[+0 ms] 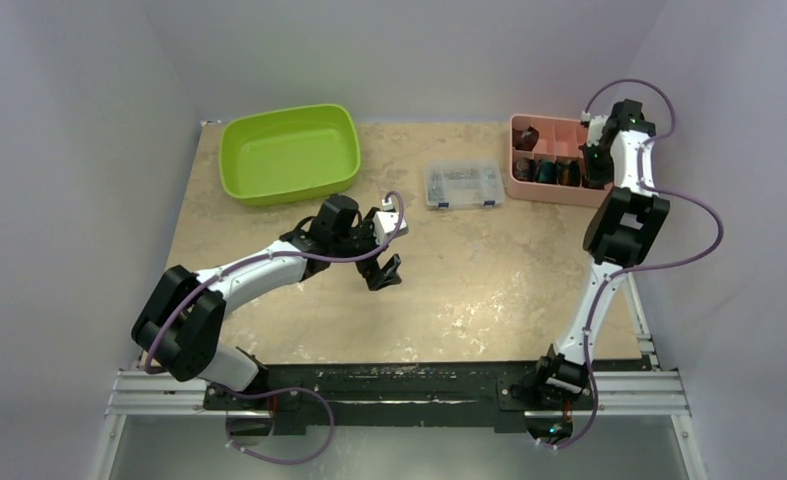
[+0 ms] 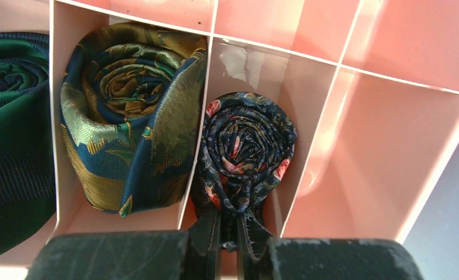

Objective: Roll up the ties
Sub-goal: Place the tie in the storage box.

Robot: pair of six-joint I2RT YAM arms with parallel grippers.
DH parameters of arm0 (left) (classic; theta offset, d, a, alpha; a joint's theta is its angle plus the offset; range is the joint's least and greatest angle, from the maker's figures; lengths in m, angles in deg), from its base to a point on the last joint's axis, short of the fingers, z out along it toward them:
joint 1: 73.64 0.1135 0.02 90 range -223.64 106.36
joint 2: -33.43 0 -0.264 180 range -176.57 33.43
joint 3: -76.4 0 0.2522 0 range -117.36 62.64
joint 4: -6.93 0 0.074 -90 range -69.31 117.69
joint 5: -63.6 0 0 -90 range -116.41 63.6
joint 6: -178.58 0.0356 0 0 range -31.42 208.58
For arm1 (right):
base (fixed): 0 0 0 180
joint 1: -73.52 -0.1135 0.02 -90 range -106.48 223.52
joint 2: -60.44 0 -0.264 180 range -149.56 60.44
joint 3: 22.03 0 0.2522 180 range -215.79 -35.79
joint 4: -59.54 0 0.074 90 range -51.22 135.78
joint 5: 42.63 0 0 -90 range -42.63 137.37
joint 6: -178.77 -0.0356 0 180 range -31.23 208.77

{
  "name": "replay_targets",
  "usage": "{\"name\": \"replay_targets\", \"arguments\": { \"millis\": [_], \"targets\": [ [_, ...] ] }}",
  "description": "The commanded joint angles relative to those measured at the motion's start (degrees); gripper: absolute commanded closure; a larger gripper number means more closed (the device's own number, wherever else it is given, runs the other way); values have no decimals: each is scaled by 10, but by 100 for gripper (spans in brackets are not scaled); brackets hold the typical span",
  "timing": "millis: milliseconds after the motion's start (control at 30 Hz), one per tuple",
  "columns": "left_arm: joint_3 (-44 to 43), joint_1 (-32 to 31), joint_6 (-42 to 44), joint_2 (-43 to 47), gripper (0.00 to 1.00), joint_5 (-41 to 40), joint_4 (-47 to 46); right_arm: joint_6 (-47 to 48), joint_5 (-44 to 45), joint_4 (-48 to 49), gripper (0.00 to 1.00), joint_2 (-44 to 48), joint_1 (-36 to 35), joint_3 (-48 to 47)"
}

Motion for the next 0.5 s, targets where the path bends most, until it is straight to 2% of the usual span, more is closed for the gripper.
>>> {"name": "replay_targets", "arguments": {
  "millis": [0,167,400,467],
  "targets": [
    [2,4,-13,3,0,1,-23,13,28,-88,100,65,9,66],
    [7,3,-19,5,0,7,-25,11,27,-109,100,80,22,77],
    [-3,3,-15,-3,0,15,-16,-7,-14,-161,100,-3,22,-33],
    [-6,3,-13,-3,0,13,-9,-7,-20,-151,93,-6,23,-34]
  ]
}}
